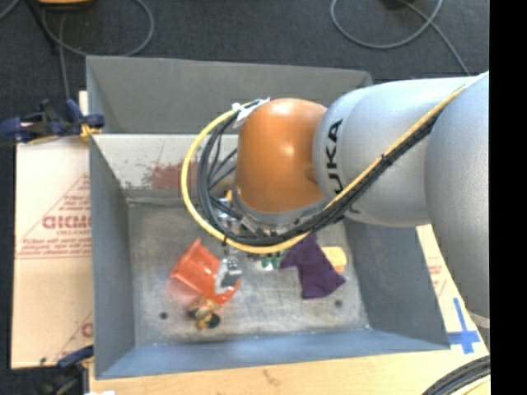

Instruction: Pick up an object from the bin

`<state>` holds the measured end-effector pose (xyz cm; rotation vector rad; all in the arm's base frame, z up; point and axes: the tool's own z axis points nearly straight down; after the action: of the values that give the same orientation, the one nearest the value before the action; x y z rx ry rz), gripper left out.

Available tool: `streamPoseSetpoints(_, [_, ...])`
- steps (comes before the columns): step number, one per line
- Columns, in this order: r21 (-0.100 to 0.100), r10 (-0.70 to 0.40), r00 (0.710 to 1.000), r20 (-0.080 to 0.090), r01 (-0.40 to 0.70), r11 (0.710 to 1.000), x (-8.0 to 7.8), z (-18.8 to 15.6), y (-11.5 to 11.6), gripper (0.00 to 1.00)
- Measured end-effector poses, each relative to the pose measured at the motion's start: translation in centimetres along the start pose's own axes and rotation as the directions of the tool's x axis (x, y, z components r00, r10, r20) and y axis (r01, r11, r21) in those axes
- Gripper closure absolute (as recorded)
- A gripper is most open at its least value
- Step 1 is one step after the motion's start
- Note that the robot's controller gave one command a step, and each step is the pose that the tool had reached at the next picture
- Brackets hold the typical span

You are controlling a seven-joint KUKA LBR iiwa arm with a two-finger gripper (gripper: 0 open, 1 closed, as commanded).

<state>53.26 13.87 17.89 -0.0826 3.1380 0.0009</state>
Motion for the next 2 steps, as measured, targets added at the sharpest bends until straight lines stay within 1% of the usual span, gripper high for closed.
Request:
streamPoseSetpoints(1, [-0.002, 0.105, 0.994, 0.004, -0.105, 0.994, 1.3, 3.2, 0.1, 0.00])
streamPoseSetpoints(2, [-0.008, 0.152, 0.988, 0.031, -0.152, 0.988, 4.2, 8.9, -0.4, 0.00])
